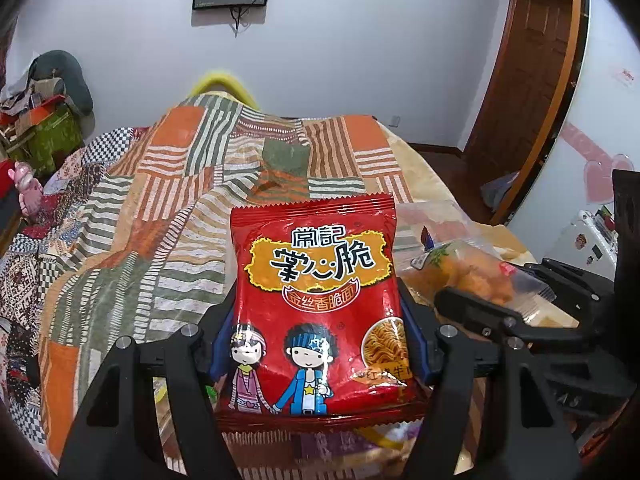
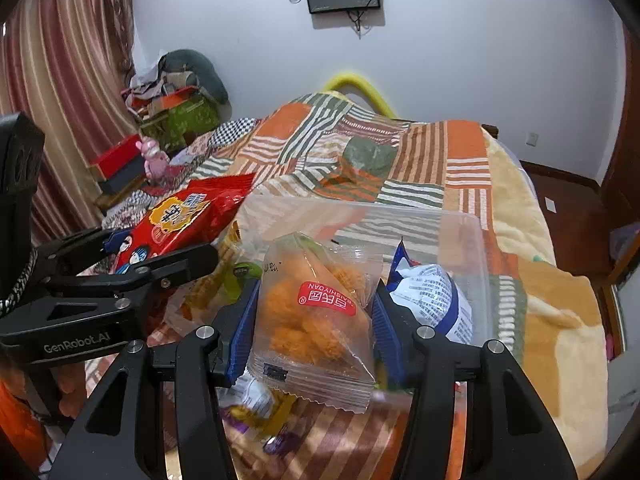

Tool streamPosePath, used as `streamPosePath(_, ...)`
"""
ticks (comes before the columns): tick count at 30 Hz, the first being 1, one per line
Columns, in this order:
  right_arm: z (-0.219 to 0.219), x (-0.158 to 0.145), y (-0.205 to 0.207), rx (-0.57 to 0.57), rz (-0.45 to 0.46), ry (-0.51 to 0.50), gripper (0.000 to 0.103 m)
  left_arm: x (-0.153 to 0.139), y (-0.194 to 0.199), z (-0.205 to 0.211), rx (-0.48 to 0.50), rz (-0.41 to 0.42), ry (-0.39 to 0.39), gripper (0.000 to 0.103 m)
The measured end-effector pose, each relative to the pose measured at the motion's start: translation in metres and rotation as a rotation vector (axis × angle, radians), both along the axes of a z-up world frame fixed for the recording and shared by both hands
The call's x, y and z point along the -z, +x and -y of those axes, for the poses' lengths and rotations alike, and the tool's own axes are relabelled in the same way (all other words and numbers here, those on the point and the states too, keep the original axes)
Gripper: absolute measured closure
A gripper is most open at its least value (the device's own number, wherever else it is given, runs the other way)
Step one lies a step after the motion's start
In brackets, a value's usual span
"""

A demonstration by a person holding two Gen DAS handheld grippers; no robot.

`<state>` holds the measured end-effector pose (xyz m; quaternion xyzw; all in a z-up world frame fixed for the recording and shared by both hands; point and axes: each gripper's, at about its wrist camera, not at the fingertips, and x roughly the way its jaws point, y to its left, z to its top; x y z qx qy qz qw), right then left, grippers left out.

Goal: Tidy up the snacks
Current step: 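Lower the red bag with the left tool while the right tool lowers the snack bag into the box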

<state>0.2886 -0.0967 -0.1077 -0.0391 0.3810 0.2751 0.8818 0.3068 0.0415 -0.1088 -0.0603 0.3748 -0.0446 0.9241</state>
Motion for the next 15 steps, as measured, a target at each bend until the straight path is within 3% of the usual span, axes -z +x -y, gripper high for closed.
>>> streamPosePath(7, 0.006, 0.022, 0.016, 0.033, -0.059, -0.030, 0.053, 0.021, 0.021, -0.002, -0.008, -0.050, -0.022, 0.036)
streamPosePath(15, 0.011, 0.024, 0.011, 0.033, -0.065, -0.049, 0.049, 0.030, 0.026, 0.013, -0.004, -0.064, 0.047, 0.034)
